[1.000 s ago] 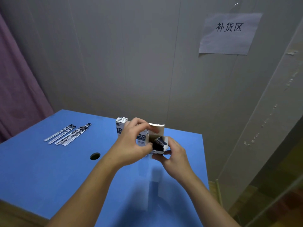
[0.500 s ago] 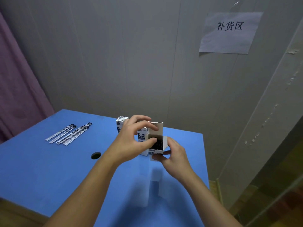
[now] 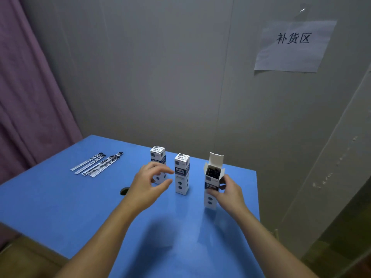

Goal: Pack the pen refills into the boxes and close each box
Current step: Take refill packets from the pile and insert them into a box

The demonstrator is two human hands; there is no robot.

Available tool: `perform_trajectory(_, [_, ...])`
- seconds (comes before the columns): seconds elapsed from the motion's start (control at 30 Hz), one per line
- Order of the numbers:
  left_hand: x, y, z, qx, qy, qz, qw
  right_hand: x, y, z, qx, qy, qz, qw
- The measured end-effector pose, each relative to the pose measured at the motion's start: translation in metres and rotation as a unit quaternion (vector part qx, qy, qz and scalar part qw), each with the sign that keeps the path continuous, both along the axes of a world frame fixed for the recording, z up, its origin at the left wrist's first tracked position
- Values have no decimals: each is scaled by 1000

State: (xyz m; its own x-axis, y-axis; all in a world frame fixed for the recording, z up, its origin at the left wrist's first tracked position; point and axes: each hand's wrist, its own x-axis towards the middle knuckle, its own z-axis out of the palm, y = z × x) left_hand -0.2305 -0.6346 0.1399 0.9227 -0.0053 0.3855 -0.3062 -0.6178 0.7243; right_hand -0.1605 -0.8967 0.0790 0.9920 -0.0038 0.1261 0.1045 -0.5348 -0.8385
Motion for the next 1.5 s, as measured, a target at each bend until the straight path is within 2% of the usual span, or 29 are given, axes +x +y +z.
perform_trajectory(0.07, [-5, 12, -12, 17, 32, 44, 998, 14, -9, -8, -22, 30, -18, 999])
perform_trajectory(0.17, [-16, 25, -24, -21, 75, 102, 992, 32, -16, -21, -37, 55, -23, 998])
perform_trajectory(0.3, [-31, 39, -37, -22, 95, 150, 984, 41, -15, -24, -35, 57, -13, 998])
perform_trajectory(0.37, [-38, 44, -40, -19, 100, 168, 980, 42, -13, -28, -51, 89, -15, 995])
perform_trajectory(0.43, [-45, 46, -40, -22, 102, 183, 978, 37, -12, -30, -121, 149, -22, 981])
perform_trajectory(0.53, [-53, 52, -40, -13, 101, 196, 975, 22, -8, -33, -267, 227, 12, 936])
perform_trajectory(0.6, [-60, 58, -40, -6, 104, 206, 973, 9, 4, -33, -322, 251, 42, 912])
perform_trajectory(0.77, [-80, 89, -44, 30, 131, 211, 968, -16, 64, -21, -426, 164, 138, 879])
perform_trajectory(0.97, [-109, 157, -44, 86, 154, 249, 952, -31, 162, 4, -412, 68, 228, 880])
perform_trajectory(1.17, [-136, 225, -37, 143, 153, 297, 932, -46, 248, 17, -402, 1, 261, 878])
perform_trajectory(1.5, [-159, 312, -47, 251, 206, 295, 899, -68, 356, 7, -421, -28, 287, 860])
